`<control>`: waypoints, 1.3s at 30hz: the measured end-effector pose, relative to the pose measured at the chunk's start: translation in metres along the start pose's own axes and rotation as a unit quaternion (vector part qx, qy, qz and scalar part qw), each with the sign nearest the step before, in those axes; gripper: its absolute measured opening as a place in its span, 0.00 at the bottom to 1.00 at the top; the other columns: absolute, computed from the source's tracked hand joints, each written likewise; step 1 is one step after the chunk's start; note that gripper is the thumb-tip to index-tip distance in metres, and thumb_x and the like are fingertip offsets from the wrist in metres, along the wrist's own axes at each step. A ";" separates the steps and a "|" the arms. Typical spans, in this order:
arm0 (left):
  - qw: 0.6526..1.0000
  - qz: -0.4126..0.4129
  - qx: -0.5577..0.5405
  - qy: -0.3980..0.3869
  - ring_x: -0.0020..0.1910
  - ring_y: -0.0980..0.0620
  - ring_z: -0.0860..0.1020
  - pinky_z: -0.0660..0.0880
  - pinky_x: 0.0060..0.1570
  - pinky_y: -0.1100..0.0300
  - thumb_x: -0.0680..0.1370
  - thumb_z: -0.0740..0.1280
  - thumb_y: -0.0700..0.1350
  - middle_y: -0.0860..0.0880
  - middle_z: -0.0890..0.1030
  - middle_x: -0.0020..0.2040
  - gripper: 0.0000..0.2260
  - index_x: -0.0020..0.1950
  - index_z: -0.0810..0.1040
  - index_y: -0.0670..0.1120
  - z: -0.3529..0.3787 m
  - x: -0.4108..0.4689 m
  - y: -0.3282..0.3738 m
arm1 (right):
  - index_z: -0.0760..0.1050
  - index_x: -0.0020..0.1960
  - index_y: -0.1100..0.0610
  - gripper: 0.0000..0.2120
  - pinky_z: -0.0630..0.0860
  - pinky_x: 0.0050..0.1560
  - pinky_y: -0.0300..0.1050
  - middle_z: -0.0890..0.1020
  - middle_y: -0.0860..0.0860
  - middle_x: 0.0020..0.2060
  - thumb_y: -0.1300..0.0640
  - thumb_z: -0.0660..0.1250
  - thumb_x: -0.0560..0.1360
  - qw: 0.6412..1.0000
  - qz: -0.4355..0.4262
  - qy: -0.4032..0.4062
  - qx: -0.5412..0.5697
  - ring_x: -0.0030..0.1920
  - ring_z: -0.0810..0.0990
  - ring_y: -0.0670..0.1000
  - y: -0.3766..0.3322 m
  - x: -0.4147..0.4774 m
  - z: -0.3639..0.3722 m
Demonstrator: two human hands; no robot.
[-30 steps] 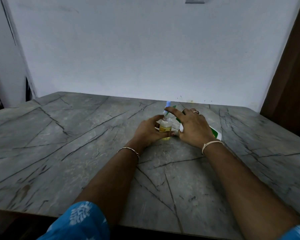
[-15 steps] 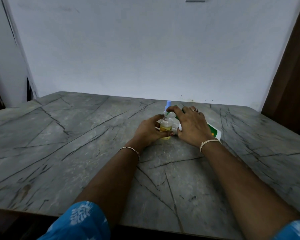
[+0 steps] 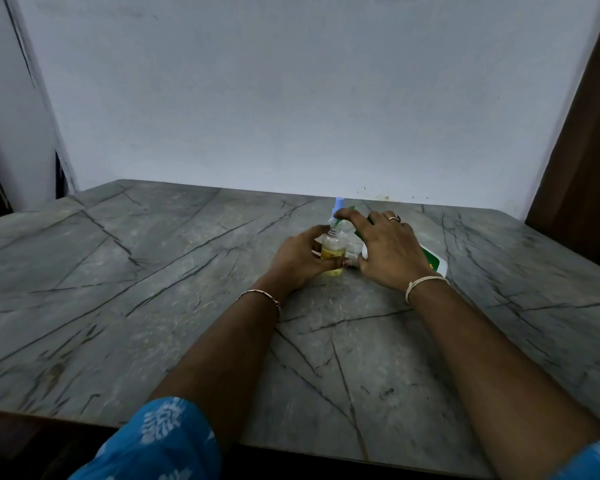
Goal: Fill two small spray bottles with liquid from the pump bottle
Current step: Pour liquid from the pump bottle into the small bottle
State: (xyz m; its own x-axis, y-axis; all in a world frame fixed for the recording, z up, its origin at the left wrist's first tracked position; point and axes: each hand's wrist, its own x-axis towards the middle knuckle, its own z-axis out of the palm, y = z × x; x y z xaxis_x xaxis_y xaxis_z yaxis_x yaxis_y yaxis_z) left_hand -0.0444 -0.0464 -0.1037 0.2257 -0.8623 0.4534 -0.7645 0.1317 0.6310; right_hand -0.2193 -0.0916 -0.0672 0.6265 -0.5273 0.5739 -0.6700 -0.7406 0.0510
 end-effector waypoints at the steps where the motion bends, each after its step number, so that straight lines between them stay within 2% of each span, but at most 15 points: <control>1: 1.000 -0.001 -0.002 -0.003 0.44 0.55 0.81 0.77 0.49 0.59 0.65 0.75 0.60 0.50 0.82 0.52 0.34 0.69 0.70 0.54 0.000 0.000 0.000 | 0.56 0.73 0.41 0.36 0.71 0.57 0.54 0.77 0.55 0.53 0.52 0.70 0.71 1.000 0.001 0.003 0.001 0.59 0.73 0.59 -0.001 0.001 0.000; 3: 1.000 -0.002 -0.002 -0.004 0.43 0.56 0.81 0.77 0.47 0.61 0.65 0.76 0.60 0.51 0.82 0.51 0.34 0.68 0.70 0.54 0.000 0.000 0.000 | 0.59 0.72 0.43 0.35 0.71 0.57 0.54 0.77 0.55 0.53 0.53 0.70 0.70 1.000 0.004 0.012 0.003 0.59 0.73 0.59 -0.003 0.002 0.002; 6: 1.000 0.003 0.004 0.003 0.39 0.59 0.80 0.71 0.39 0.70 0.65 0.76 0.60 0.52 0.83 0.47 0.33 0.67 0.71 0.55 0.000 -0.001 0.001 | 0.59 0.71 0.43 0.34 0.71 0.57 0.54 0.77 0.55 0.54 0.53 0.70 0.69 1.000 0.009 0.015 -0.003 0.59 0.73 0.59 -0.004 0.004 0.003; 9: 1.000 0.002 -0.001 0.004 0.38 0.61 0.79 0.71 0.39 0.72 0.65 0.76 0.60 0.53 0.83 0.47 0.32 0.66 0.72 0.55 -0.001 -0.001 0.001 | 0.58 0.72 0.43 0.35 0.71 0.57 0.54 0.77 0.55 0.54 0.52 0.70 0.70 1.000 0.004 0.017 -0.013 0.59 0.73 0.59 -0.003 0.004 0.005; 15: 1.000 0.004 0.021 0.015 0.34 0.66 0.75 0.65 0.34 0.77 0.65 0.75 0.62 0.53 0.83 0.49 0.34 0.68 0.70 0.55 0.000 -0.002 0.002 | 0.45 0.76 0.37 0.42 0.72 0.54 0.54 0.75 0.57 0.54 0.50 0.69 0.73 0.998 -0.020 0.004 -0.061 0.58 0.72 0.58 0.000 -0.001 0.002; 17: 0.999 0.014 0.032 0.019 0.36 0.63 0.76 0.66 0.35 0.76 0.66 0.74 0.63 0.52 0.83 0.51 0.34 0.68 0.70 0.54 0.001 -0.003 0.003 | 0.48 0.76 0.38 0.40 0.71 0.55 0.54 0.75 0.57 0.55 0.50 0.68 0.73 0.998 -0.015 0.000 -0.053 0.59 0.72 0.58 0.001 -0.001 0.002; 21: 0.998 0.025 0.043 0.030 0.46 0.55 0.81 0.73 0.44 0.65 0.65 0.73 0.65 0.51 0.83 0.52 0.34 0.68 0.69 0.55 0.002 -0.005 0.004 | 0.54 0.75 0.41 0.36 0.71 0.57 0.55 0.75 0.56 0.55 0.48 0.69 0.73 0.999 -0.004 -0.001 -0.048 0.59 0.72 0.59 -0.001 0.001 0.003; 24: 0.998 0.036 0.039 0.040 0.46 0.56 0.81 0.70 0.40 0.68 0.65 0.72 0.66 0.53 0.83 0.51 0.33 0.67 0.69 0.56 0.002 -0.006 0.008 | 0.56 0.73 0.43 0.35 0.71 0.57 0.55 0.75 0.56 0.55 0.48 0.70 0.71 0.999 0.003 0.006 -0.050 0.59 0.72 0.59 -0.004 0.003 0.004; 29: 0.997 0.047 0.040 0.052 0.46 0.56 0.81 0.66 0.37 0.74 0.67 0.72 0.63 0.52 0.83 0.52 0.31 0.67 0.71 0.53 0.002 -0.006 0.007 | 0.57 0.73 0.43 0.36 0.71 0.57 0.56 0.75 0.56 0.55 0.50 0.70 0.71 0.999 0.005 0.008 -0.054 0.60 0.72 0.59 -0.006 0.004 0.005; 34: 0.996 0.043 0.052 0.054 0.47 0.54 0.81 0.70 0.42 0.66 0.66 0.73 0.63 0.50 0.83 0.52 0.34 0.68 0.71 0.51 0.004 -0.005 0.005 | 0.51 0.76 0.39 0.38 0.71 0.58 0.55 0.75 0.57 0.57 0.46 0.69 0.73 0.999 -0.004 0.000 -0.046 0.60 0.71 0.59 -0.001 0.000 0.003; 39: 0.996 0.047 0.047 0.058 0.45 0.57 0.80 0.68 0.38 0.70 0.66 0.73 0.64 0.52 0.84 0.51 0.32 0.66 0.72 0.53 0.004 -0.005 0.005 | 0.52 0.75 0.40 0.37 0.70 0.58 0.55 0.75 0.57 0.57 0.45 0.69 0.73 0.999 0.002 -0.003 -0.048 0.61 0.72 0.59 -0.001 0.000 0.002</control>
State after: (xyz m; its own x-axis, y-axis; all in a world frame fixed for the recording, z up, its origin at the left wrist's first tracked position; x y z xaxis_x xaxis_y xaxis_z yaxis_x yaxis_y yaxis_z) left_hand -0.0515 -0.0432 -0.1049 0.2139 -0.7852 0.5812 -0.8379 0.1584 0.5224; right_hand -0.2176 -0.0917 -0.0691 0.6260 -0.5332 0.5691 -0.7073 -0.6955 0.1264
